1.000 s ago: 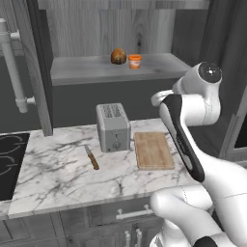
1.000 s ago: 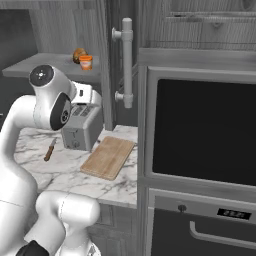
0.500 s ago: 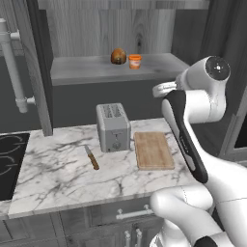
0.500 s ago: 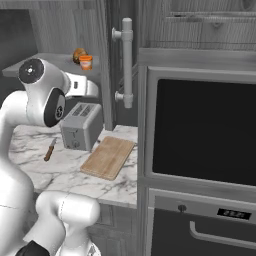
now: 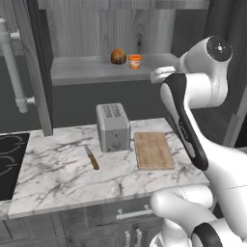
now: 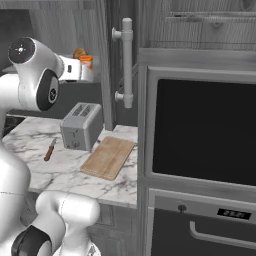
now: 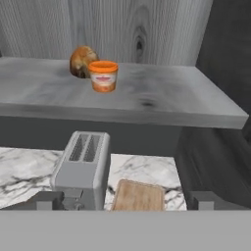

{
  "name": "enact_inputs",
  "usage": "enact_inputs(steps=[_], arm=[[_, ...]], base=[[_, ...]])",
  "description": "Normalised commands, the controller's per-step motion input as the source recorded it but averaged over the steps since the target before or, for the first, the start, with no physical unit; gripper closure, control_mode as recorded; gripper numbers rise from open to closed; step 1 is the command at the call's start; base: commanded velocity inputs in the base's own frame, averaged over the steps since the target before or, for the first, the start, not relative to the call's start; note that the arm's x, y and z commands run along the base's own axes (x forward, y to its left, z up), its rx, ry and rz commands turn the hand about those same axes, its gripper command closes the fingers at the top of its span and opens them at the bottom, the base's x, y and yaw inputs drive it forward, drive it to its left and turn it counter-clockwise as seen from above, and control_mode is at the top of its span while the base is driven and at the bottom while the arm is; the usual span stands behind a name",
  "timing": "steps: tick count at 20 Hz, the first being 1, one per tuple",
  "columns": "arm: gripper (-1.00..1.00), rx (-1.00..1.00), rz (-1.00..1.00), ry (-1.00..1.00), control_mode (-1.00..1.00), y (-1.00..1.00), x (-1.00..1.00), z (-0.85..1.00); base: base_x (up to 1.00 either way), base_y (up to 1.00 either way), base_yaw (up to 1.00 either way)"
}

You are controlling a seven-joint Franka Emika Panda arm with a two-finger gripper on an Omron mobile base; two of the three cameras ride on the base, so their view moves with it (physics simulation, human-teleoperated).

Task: Pick the bread, place it on the cutting board, pick the jam, place it on the counter, and close the cabinet.

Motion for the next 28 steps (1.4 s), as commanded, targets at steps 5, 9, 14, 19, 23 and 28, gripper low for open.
enact_inputs(steps=[5,9,14,19,23,28], arm=[[-1.00,0.01,0.00,0.00,-1.00,0.22,0.03,0.41],[-1.00,0.00,0.00,0.00,-1.00,0.18,0.05,0.15],[-1.00,0.00,0.00,0.00,-1.00,0.15,0.09,0.01],[-1.00,0.00,0.00,-0.02,-1.00,0.08,0.19,0.00],[-1.00,0.00,0.00,-0.01,-1.00,0.00,0.21,0.00],[-1.00,0.00,0.00,0.00,-1.00,0.01,0.32,-0.03]], base=[[0.00,0.00,0.00],[0.00,0.00,0.00],[0.00,0.00,0.00],[0.00,0.00,0.00],[0.00,0.00,0.00],[0.00,0.00,0.00]])
